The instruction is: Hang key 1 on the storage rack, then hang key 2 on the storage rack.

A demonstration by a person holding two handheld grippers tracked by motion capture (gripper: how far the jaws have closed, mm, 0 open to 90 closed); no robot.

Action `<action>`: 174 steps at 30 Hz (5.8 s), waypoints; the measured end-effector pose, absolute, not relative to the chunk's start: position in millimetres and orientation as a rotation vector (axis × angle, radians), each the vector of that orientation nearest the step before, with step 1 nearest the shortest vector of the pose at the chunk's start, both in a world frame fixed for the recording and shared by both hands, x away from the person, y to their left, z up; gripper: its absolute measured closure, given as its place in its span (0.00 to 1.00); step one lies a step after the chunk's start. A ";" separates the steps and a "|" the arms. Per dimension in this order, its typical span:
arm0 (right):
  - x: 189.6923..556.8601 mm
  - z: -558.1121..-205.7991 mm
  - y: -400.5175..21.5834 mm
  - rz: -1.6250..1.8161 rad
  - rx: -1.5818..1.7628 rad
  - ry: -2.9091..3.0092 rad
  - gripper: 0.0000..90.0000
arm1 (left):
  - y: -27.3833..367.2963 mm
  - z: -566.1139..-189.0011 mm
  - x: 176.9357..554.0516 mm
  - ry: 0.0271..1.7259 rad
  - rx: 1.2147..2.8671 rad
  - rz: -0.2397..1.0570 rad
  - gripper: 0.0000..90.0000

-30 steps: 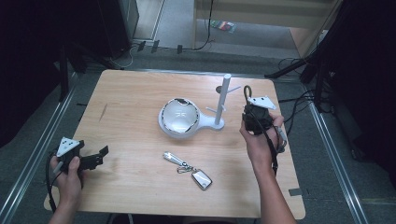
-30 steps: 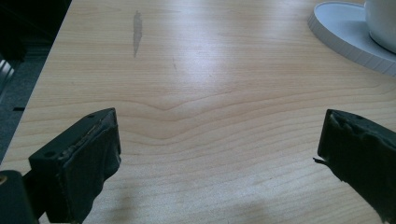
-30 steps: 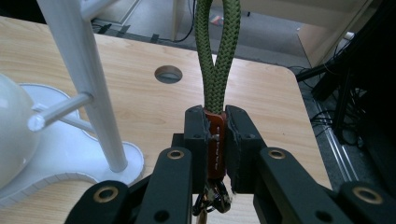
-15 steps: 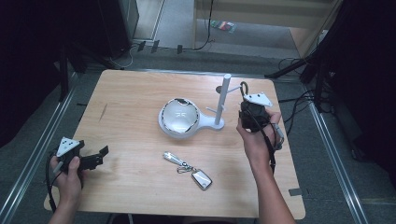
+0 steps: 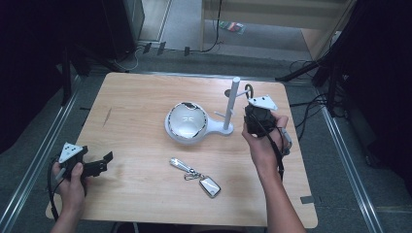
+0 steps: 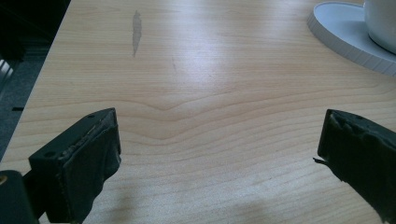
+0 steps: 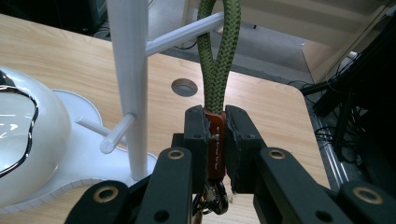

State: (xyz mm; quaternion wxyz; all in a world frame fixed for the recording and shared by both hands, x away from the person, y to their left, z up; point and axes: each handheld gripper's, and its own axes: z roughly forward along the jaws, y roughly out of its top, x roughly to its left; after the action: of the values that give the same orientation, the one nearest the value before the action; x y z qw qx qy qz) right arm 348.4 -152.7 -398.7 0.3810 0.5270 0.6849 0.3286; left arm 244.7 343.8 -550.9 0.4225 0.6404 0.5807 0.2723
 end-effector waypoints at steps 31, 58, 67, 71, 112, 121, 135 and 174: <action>341.8 -418.2 -150.2 0.894 1.323 1.876 0.82 | 343.9 -550.7 244.8 1.450 1.611 0.681 0.00; 326.2 -448.6 -166.7 0.888 1.405 2.304 0.56 | 342.0 -550.7 243.3 1.441 1.608 0.690 0.00; 322.8 -446.8 -157.8 0.890 1.379 2.372 0.48 | 341.5 -550.6 242.9 1.440 1.615 0.693 0.00; 321.9 -447.5 -151.2 0.880 1.340 2.408 0.49 | 341.5 -550.5 242.8 1.440 1.616 0.694 0.00; 314.5 -479.4 -69.4 0.690 1.051 2.768 0.67 | 340.6 -550.7 243.7 1.433 1.628 0.691 0.00; 314.1 -489.2 -53.2 0.647 0.978 2.812 0.71 | 340.5 -550.6 243.6 1.432 1.629 0.691 0.00; 309.9 -501.5 -28.9 0.641 0.895 2.866 0.71 | 340.7 -550.6 243.6 1.429 1.631 0.693 0.00; 310.0 -502.5 -45.8 0.827 1.049 2.680 0.86 | 340.9 -550.7 243.9 1.430 1.629 0.685 0.00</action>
State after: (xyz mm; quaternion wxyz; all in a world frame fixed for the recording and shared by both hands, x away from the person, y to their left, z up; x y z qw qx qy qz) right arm 310.0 -45.8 -502.5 0.0736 0.3495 0.8925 0.2754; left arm 243.9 340.9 -550.7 0.4205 0.6502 0.5708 0.2734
